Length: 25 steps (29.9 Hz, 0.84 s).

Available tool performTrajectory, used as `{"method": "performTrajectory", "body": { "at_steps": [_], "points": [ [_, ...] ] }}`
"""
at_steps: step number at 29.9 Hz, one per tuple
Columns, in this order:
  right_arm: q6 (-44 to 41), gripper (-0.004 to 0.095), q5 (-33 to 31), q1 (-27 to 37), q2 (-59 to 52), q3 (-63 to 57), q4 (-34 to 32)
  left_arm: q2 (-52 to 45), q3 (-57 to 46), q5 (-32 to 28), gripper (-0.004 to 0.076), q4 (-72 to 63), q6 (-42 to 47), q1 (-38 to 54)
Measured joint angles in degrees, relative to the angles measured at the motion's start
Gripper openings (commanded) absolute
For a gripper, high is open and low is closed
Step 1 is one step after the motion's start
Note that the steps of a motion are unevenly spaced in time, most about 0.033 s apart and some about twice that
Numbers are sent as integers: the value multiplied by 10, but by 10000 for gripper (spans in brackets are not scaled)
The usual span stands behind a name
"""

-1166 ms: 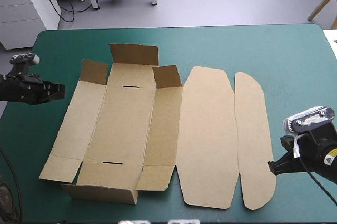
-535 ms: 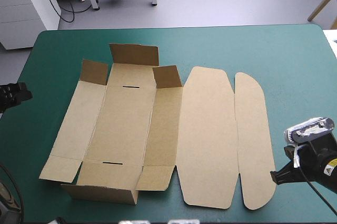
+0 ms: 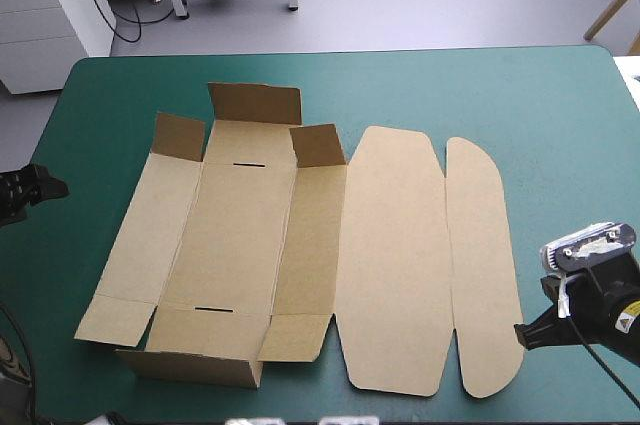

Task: Fold the box

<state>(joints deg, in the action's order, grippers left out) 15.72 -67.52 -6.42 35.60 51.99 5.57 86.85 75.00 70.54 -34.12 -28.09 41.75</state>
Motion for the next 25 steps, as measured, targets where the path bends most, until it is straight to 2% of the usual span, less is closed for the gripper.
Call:
{"method": "performTrajectory", "body": {
  "at_steps": [15, 25],
  "points": [
    [0, -19, 7, 0, 0, 0, 0, 61, -96, -10, 614, -7, -45, -3],
    [0, -20, 7, 0, 0, 0, -1, 104, -144, -17, 615, 1, -75, -74]
  ]
}}
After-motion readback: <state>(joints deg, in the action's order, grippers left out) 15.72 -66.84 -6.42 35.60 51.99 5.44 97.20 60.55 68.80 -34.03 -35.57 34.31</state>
